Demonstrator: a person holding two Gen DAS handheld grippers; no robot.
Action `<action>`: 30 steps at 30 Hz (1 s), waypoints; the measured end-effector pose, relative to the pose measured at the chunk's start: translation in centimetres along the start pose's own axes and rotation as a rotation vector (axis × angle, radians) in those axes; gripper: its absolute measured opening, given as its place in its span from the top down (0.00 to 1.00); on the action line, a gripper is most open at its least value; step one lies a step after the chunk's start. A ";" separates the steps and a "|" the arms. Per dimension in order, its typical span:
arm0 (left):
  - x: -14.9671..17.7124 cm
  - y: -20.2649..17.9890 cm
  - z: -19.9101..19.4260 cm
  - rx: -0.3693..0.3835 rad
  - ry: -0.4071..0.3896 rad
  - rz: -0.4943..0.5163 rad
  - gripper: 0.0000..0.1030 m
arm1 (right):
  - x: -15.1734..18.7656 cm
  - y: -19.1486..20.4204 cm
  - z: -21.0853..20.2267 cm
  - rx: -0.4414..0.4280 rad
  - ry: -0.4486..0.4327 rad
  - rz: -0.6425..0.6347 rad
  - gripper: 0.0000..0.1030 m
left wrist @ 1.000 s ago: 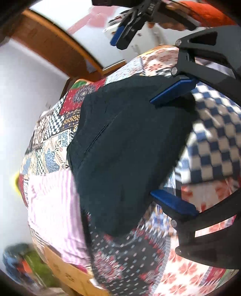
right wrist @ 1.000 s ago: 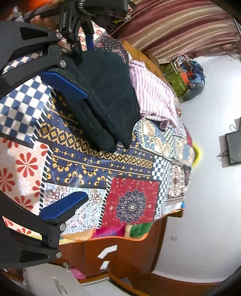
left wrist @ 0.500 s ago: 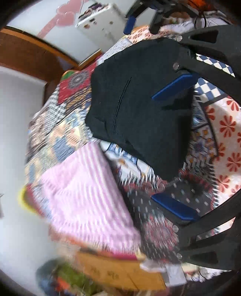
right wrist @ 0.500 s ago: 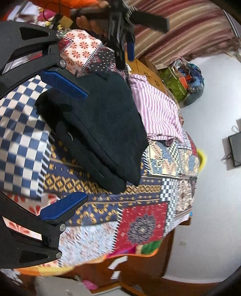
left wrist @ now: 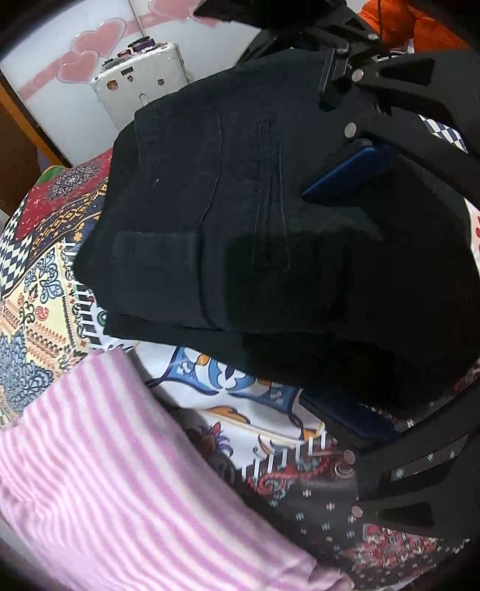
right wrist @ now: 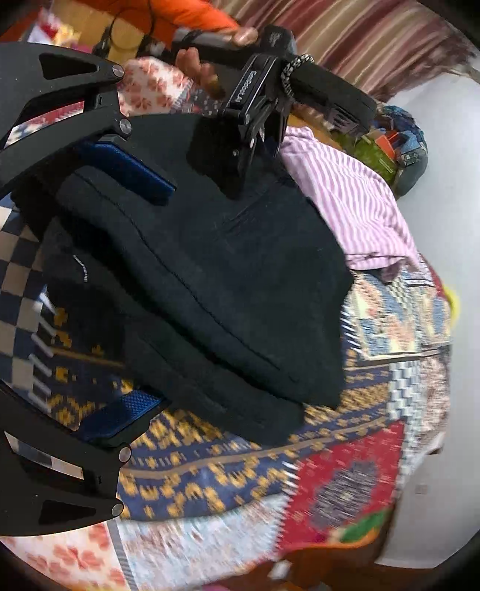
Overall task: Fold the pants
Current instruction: 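Grasp the folded trousers with the left gripper and lift them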
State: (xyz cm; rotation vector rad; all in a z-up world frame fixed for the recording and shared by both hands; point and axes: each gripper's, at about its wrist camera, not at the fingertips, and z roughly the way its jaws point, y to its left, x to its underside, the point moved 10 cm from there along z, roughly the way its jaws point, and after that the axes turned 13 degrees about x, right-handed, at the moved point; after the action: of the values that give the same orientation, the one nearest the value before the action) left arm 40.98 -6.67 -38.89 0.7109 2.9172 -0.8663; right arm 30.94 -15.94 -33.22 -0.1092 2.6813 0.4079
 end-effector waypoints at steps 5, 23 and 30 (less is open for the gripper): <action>0.7 -1.5 -0.8 0.022 -0.055 -0.016 0.32 | -0.2 0.8 0.0 -0.076 -0.012 -0.053 0.07; 4.8 -7.0 -3.7 -0.026 -0.212 -0.161 0.41 | -3.9 -5.2 -0.7 -0.064 0.019 -0.099 0.23; 3.7 -4.1 -6.3 -0.009 -0.244 -0.207 0.20 | -2.8 -5.3 0.0 -0.083 0.071 -0.100 0.16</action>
State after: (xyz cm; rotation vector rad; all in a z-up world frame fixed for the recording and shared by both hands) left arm 36.61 -4.88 -31.97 0.2804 2.8037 -0.8844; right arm 34.18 -20.95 -33.42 -0.2859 2.7146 0.4923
